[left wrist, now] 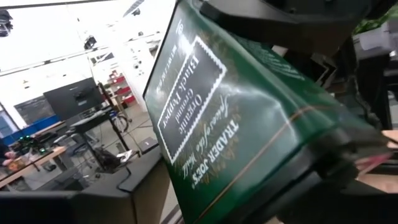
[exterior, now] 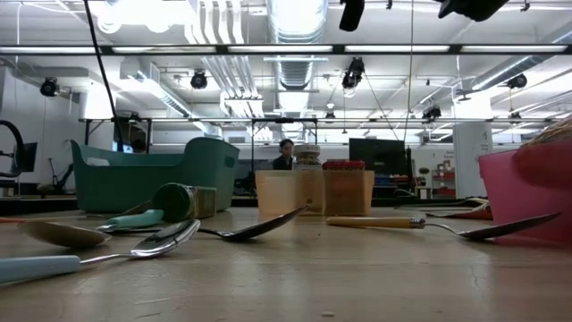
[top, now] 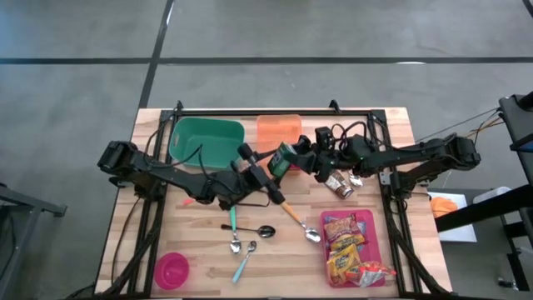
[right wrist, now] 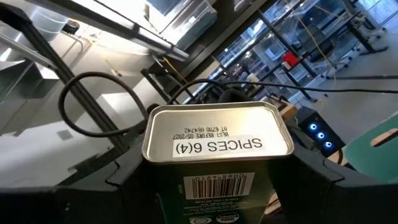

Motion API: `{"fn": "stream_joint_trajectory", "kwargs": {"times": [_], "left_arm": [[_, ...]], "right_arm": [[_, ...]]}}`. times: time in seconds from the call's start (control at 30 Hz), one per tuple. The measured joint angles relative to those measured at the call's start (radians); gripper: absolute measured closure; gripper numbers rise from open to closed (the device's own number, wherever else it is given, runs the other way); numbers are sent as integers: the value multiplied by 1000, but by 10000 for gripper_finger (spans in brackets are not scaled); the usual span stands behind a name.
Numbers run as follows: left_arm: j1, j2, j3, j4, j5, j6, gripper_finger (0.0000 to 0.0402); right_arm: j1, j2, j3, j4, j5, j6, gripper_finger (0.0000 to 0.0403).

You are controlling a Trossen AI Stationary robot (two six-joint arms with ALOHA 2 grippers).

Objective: Pick & Place Food Item
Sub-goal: Put the black seasoning can into the orange bin

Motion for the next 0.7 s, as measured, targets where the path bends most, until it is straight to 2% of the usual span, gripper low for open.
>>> {"fn": "stream_joint_trajectory", "kwargs": {"times": [0.17,0.47,0.7], "left_arm": [[0,0,0,10,18,-2,149],[-3,0,0,15,45,24,201],[-15,0,0,27,58,43,204]], "right_arm": [[2,0,0,0,16,-12,152],[2,-1,0,0,30,-12,152],[10,-2,0,-1,30,-13,152]]}}
